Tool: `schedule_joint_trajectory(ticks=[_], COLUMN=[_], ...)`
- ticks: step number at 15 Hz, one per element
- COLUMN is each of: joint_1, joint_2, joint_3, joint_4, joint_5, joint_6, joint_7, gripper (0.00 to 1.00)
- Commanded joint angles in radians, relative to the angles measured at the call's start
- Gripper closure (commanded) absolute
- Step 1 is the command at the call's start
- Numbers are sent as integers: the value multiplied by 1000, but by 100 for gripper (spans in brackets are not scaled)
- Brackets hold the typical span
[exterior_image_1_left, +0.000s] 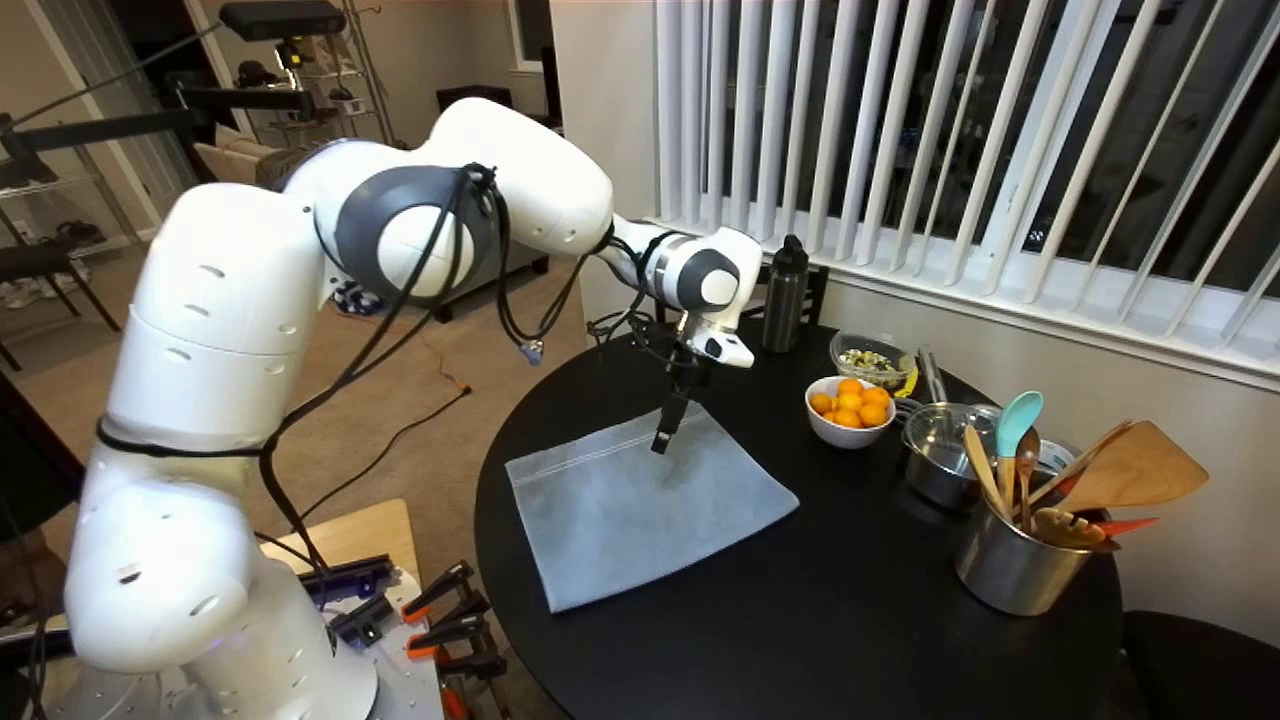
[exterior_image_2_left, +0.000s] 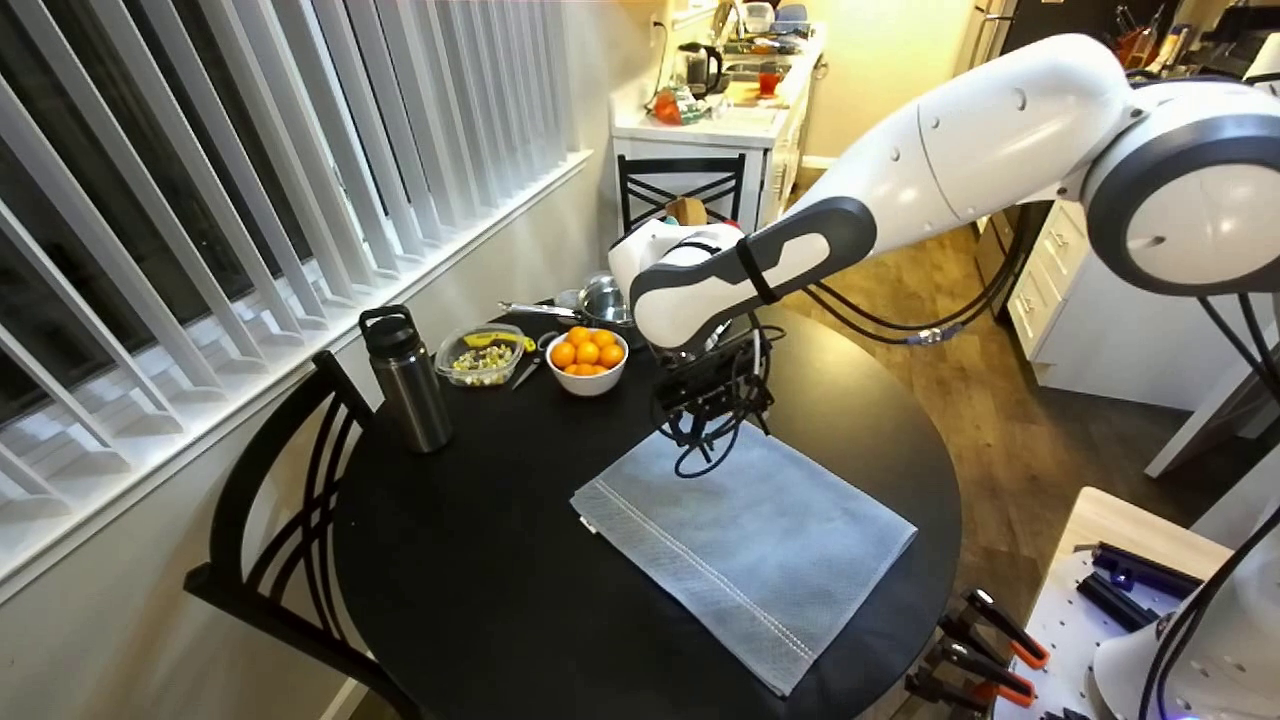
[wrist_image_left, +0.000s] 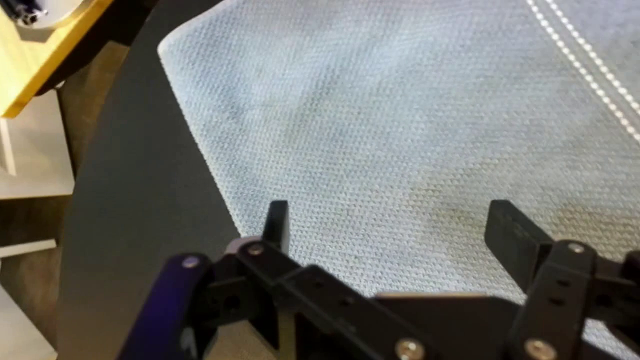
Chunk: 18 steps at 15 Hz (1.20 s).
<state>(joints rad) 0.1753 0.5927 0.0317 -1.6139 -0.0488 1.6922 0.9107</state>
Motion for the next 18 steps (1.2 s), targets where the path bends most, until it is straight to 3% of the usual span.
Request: schedule_joint_trajectory(ticks=[1, 6, 9, 18], joint_1=[-6, -12, 3, 20], joint_2=[93, 175, 223, 315], joint_3=[-33, -49, -62, -81], joint_4=[123, 219, 260, 352], joint_5=[98, 215, 199, 175], joint_6=[1, 126, 211, 256], joint_7=[116, 269, 353, 494], gripper=[0, 0, 0, 0])
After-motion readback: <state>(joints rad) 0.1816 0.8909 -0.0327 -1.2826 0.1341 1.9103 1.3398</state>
